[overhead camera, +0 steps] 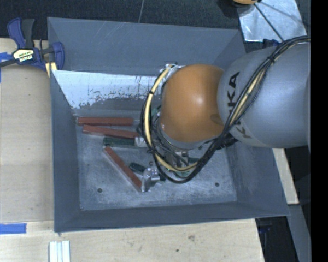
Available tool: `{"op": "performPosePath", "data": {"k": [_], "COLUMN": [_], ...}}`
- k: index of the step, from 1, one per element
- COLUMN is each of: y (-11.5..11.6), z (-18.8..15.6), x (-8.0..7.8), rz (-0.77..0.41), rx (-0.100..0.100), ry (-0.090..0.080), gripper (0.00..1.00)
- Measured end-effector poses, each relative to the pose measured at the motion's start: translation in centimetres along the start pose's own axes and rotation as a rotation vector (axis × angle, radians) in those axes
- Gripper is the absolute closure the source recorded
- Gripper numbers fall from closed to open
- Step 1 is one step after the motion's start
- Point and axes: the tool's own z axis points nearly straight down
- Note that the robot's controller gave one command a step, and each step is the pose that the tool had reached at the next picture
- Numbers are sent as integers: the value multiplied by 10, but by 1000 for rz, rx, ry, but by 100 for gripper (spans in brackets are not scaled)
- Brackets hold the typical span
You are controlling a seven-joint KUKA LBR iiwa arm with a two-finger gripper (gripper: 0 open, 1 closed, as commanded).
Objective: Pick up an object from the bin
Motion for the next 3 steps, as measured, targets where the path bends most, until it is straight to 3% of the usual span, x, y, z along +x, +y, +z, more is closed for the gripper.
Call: {"op": "performPosePath", "data": {"k": [1,2,3], "y": [-21,-21,-90], "z": [102,102,103], "x": [-50,-50,-84], "rz": [41,41,39], "rx": [-1,-1,0], "ry": [-20,-20,-15], "gripper": [100,100,0]}}
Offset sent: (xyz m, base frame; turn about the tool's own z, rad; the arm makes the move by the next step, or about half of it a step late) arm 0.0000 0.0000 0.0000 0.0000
